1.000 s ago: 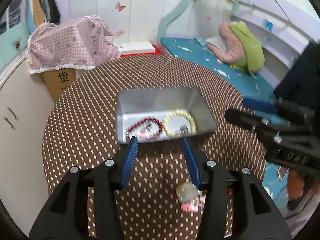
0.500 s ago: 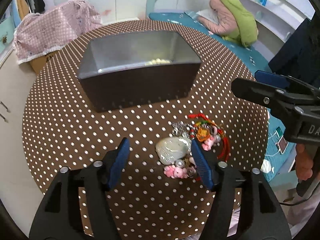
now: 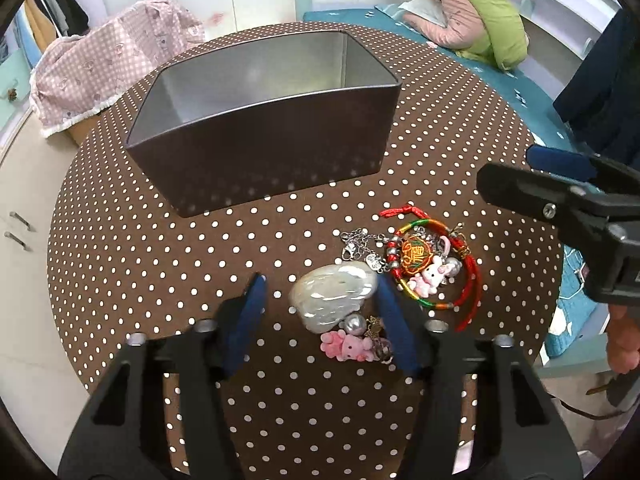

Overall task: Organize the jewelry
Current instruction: 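Move both tools back to the pile and grasp the jade pendant with the left tool, then carry the jade pendant into the grey box with the left tool while the right carries a silver charm, then move both open tools back to the remaining charms on the table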

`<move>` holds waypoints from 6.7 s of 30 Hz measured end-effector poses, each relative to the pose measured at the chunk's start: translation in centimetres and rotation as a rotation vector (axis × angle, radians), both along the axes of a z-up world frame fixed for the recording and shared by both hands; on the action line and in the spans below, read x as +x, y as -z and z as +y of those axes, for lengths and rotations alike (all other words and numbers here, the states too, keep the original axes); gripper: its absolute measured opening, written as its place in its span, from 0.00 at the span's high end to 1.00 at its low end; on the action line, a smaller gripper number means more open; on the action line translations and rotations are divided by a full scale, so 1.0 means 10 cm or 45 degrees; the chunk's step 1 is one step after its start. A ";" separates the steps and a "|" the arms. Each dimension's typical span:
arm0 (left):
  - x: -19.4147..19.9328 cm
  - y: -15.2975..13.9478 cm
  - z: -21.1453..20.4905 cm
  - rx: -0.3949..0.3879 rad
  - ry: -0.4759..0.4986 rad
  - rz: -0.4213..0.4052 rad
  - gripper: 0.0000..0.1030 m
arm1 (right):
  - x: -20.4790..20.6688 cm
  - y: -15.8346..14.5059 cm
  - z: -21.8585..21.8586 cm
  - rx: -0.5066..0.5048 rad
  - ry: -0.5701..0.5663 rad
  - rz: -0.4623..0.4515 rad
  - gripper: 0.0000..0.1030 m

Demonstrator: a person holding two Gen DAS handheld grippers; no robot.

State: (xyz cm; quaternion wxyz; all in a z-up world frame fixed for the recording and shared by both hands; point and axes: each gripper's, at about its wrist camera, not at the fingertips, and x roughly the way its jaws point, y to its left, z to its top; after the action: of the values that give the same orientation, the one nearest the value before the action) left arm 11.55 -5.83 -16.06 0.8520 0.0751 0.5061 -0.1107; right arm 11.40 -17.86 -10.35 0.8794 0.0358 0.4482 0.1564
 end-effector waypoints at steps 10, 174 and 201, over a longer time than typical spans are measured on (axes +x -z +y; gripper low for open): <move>0.01 -0.03 0.09 -0.026 -0.059 0.006 0.60 | -0.06 0.03 -0.02 0.022 -0.034 0.007 0.16; -0.48 -0.22 0.28 -0.122 -0.076 -0.083 0.34 | -0.16 -0.10 0.17 -0.042 -0.033 -0.025 0.08; -0.41 -0.04 0.06 -0.116 -0.035 -0.036 0.63 | -0.19 0.09 0.22 -0.036 -0.060 0.051 0.07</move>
State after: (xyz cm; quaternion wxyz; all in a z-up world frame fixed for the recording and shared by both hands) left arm 7.40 -5.25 -15.66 0.8630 0.0311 0.4896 -0.1209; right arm 9.47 -15.68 -11.27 0.8669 0.0158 0.4684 0.1699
